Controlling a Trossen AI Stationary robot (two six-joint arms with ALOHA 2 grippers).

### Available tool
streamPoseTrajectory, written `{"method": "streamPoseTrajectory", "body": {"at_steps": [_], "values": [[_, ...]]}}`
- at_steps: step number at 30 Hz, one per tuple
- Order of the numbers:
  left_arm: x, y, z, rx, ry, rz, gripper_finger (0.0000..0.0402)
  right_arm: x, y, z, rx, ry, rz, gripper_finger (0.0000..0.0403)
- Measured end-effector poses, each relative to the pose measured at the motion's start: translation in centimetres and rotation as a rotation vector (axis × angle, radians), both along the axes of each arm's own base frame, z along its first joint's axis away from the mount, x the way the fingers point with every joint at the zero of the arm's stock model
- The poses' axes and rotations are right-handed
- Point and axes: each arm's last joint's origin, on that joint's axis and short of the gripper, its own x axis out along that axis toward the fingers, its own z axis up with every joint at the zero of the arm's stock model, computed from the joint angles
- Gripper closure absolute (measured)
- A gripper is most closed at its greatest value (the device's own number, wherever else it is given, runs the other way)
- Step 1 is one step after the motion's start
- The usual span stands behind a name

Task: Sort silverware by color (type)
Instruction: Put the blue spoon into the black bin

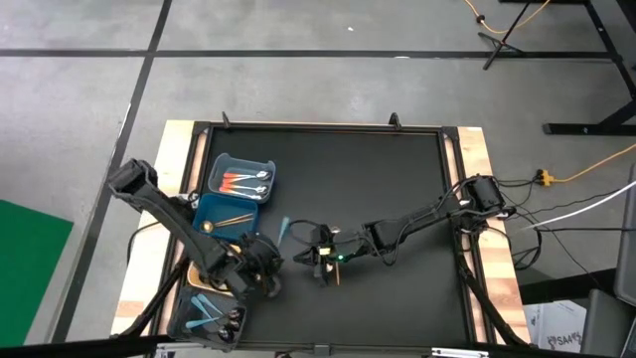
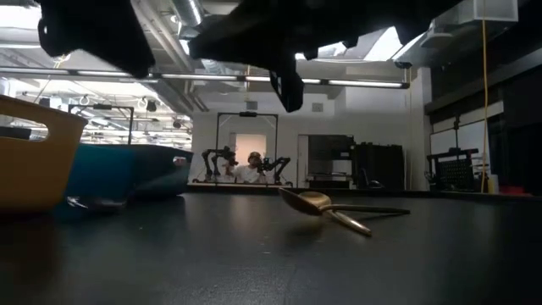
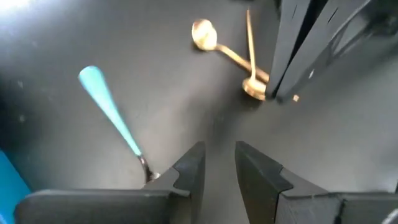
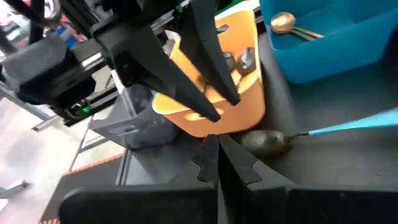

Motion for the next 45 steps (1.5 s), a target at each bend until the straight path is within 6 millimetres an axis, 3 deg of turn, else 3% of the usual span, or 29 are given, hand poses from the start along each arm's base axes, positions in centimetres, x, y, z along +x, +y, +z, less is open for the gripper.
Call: {"method": "streamPoseTrajectory", "body": {"at_steps": [8,15,22,28,35,45], "values": [[1.3,1.3,-0.8,-0.017,0.047,0.043,0.0319,-0.1,-0.1,-0.3,-0.035,0.028,-0.014,0.0403],[2.5,4.1,-1.0,-0.095,0.128,0.105,0.0319,-1.5,-0.6,1.7,-0.113,0.084,-0.001,0.0403],[3.9,8.4,-1.4,-0.245,0.261,0.166,0.0319,-3.9,-0.7,4.5,-0.218,0.143,0.026,0.0403],[4.5,10.7,-1.6,-0.346,0.307,0.194,0.0319,-7.3,0.4,6.5,-0.342,0.226,0.028,0.0403],[4.6,11.6,-1.6,-0.359,0.316,0.223,0.0319,-10.7,1.9,7.7,-0.489,0.287,-0.022,0.0403],[4.6,11.7,-2.6,-0.343,0.387,0.238,0.0319,-11.6,3.3,7.4,-0.531,0.293,-0.012,0.0403]]}}
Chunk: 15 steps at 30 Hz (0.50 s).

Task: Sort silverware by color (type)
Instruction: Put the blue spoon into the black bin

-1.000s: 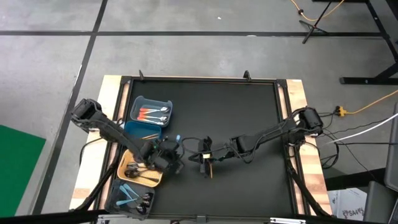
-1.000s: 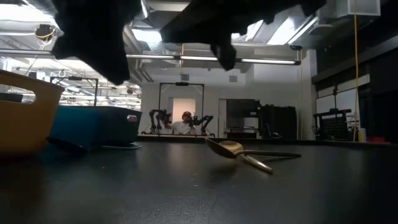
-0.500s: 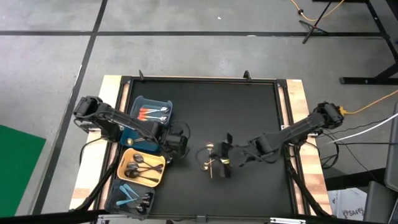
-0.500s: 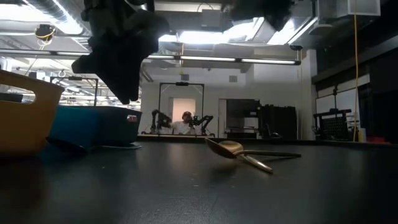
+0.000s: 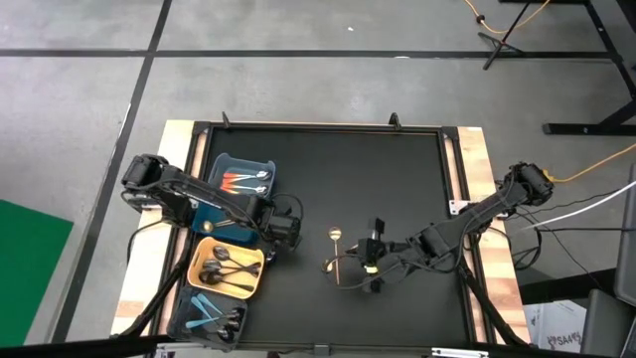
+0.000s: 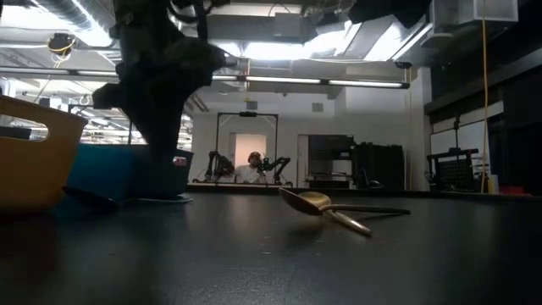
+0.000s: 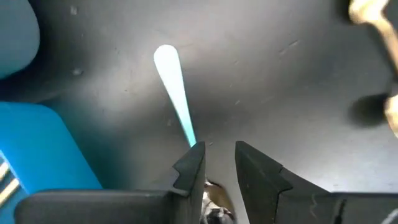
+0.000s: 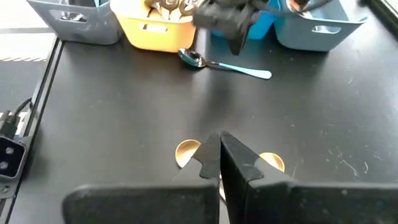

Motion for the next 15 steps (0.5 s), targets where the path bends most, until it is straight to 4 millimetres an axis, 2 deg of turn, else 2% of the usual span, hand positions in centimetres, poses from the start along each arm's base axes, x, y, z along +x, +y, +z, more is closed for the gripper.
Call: {"method": "streamPoseTrajectory", "body": {"at_steps": [8,15], "values": [[0.8,-0.2,-2.7,-0.007,0.096,-0.006,0.0319,0.0,0.0,0.0,-0.005,-0.005,-0.009,0.0403],[0.9,-0.2,-3.7,0.004,0.142,-0.005,0.0319,0.0,0.0,0.0,-0.005,-0.005,-0.01,0.0403]]}}
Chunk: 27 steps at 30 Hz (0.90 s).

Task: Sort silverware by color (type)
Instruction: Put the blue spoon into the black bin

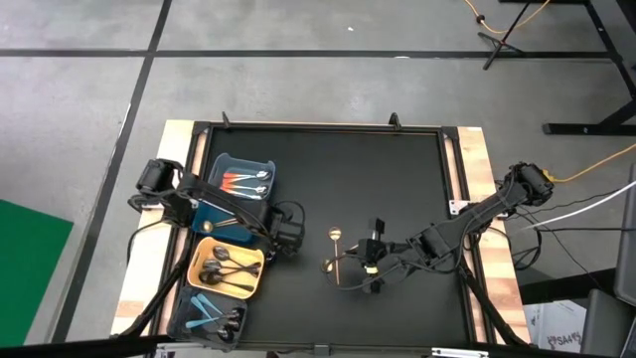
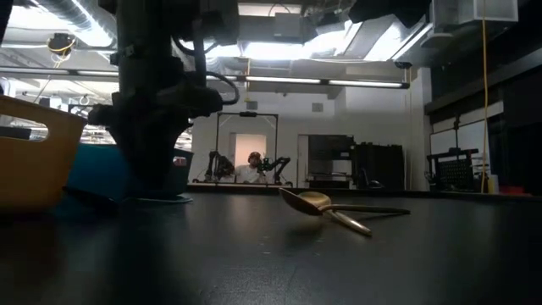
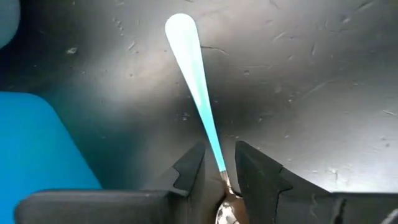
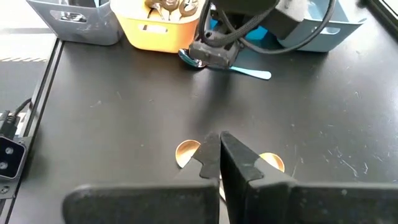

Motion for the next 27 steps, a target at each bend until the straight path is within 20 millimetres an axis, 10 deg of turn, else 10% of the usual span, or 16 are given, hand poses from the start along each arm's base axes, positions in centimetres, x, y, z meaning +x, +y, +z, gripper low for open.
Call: {"method": "streamPoseTrajectory", "body": {"at_steps": [27], "values": [[0.6,-0.1,-2.2,0.016,0.058,-0.028,0.0319,0.0,0.0,0.0,0.0,0.0,0.0,0.0403]]}}
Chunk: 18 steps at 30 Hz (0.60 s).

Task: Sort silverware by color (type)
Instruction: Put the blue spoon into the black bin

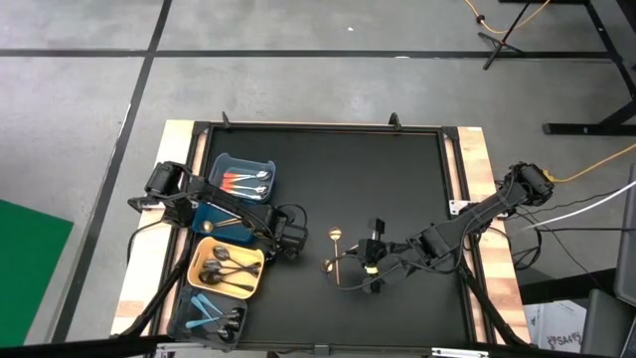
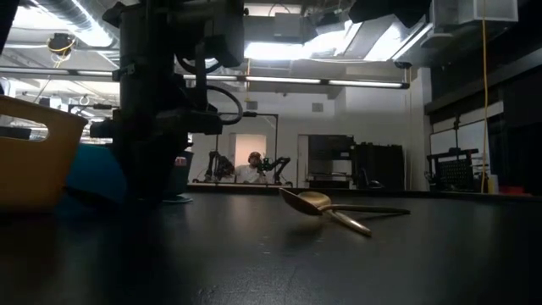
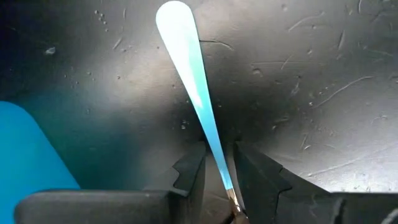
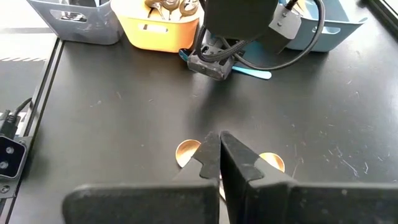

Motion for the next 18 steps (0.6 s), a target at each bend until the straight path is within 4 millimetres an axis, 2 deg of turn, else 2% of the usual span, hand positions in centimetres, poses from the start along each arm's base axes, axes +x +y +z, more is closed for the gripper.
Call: {"method": "streamPoseTrajectory", "body": {"at_steps": [5,14,18], "values": [[0.0,0.0,-0.02,0.0,0.0,0.0,0.0328,0.0,0.0,0.0,0.0,0.0,0.0,0.0403],[0.03,-0.03,-0.03,-0.001,-0.004,0.009,0.0392,0.0,0.0,0.0,0.0,0.0,0.0,0.0403],[0.03,-0.03,-0.03,-0.002,-0.004,0.011,0.0395,0.0,0.0,0.0,0.0,0.0,0.0,0.0403]]}}
